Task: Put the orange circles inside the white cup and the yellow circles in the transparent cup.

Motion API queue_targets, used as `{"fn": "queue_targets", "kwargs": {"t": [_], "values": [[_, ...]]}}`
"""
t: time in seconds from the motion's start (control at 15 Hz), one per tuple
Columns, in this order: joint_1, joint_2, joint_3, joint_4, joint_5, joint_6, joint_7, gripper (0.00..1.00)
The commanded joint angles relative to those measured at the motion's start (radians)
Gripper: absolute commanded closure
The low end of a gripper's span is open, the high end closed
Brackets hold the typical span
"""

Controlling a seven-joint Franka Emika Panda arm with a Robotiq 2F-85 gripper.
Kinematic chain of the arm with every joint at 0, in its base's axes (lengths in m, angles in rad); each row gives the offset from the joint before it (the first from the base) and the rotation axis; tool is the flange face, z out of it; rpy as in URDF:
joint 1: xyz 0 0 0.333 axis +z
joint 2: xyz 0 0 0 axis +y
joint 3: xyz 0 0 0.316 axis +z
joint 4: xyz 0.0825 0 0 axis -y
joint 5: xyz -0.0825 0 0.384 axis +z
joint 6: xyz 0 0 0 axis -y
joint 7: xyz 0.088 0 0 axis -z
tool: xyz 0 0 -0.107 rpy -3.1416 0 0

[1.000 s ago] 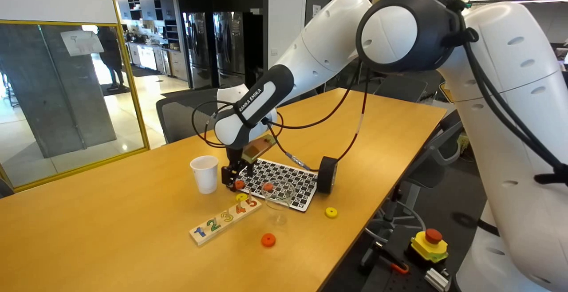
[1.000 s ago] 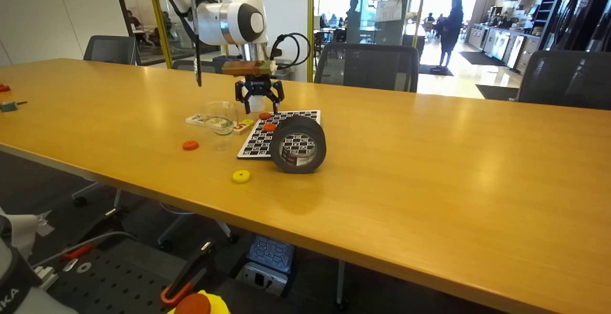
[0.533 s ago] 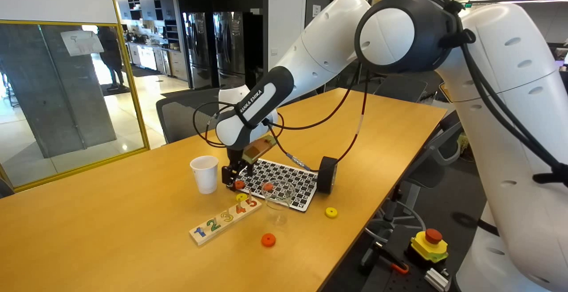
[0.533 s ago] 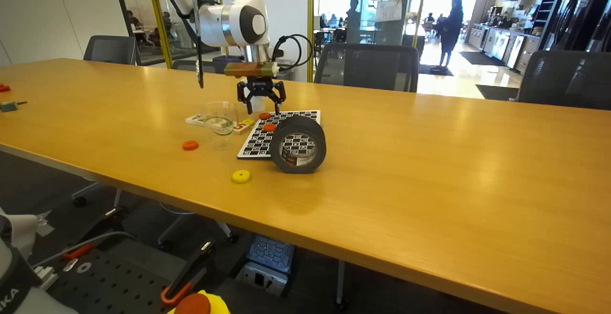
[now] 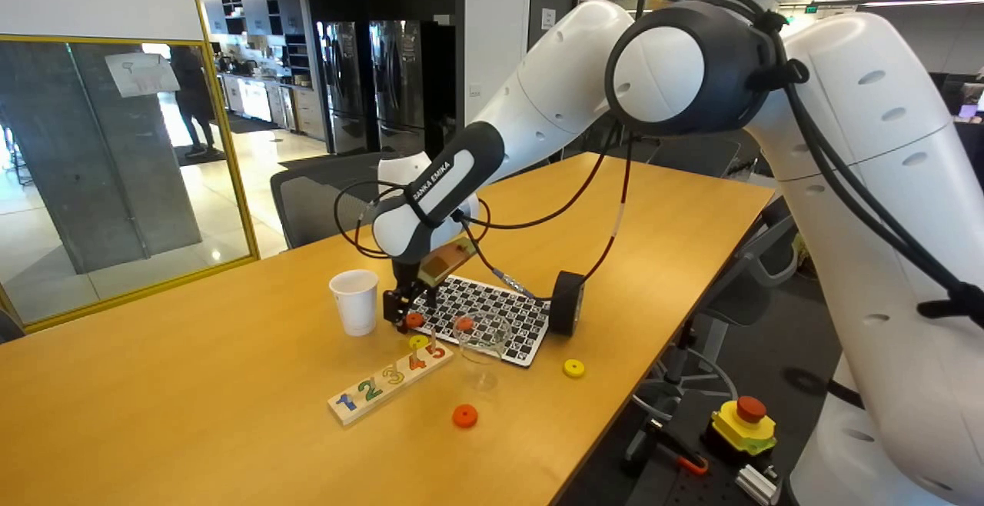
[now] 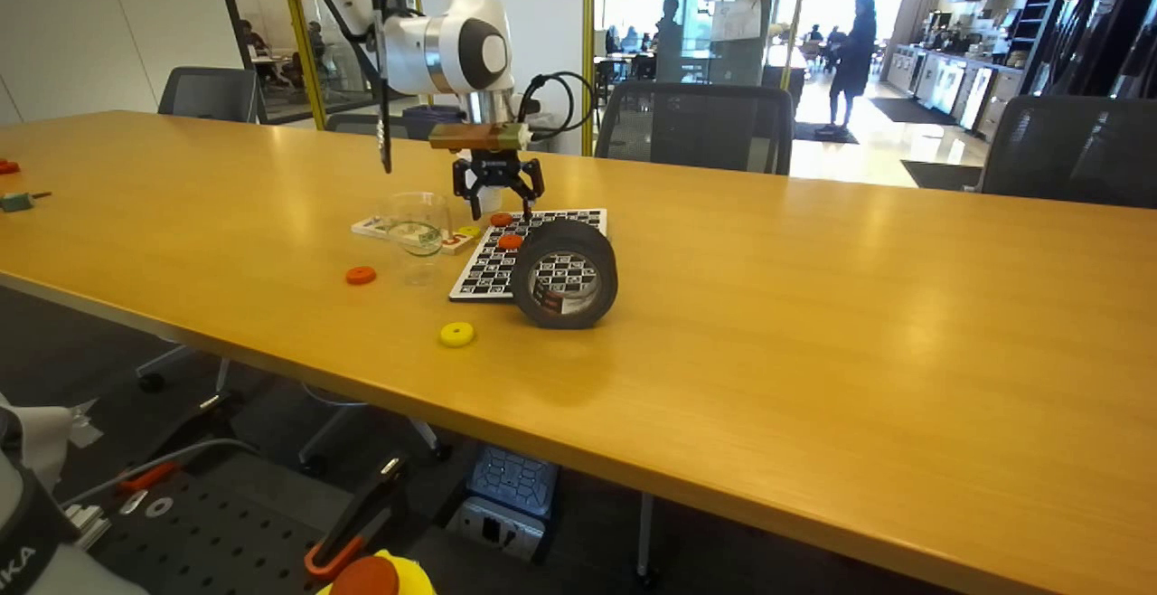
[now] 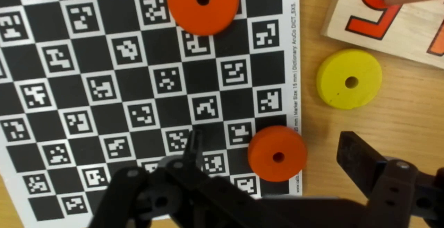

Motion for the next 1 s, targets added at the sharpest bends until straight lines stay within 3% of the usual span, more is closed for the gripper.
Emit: {"fn": "queue_targets", "kwargs": {"t": [0.0, 0.67, 0.73, 0.93], "values": [[-0.011, 0.037, 0.012, 0.056, 0.014, -0.004, -0.006, 0.0], [0.0, 0.015, 0.005, 0.044, 0.007, -0.034, 0.019, 0.0], [0.0, 0.014, 0.007, 0.04, 0.008, -0.031, 0.018, 0.21], [0.002, 0.01, 0.007, 0.043, 0.008, -0.046, 0.022, 0.41]]}}
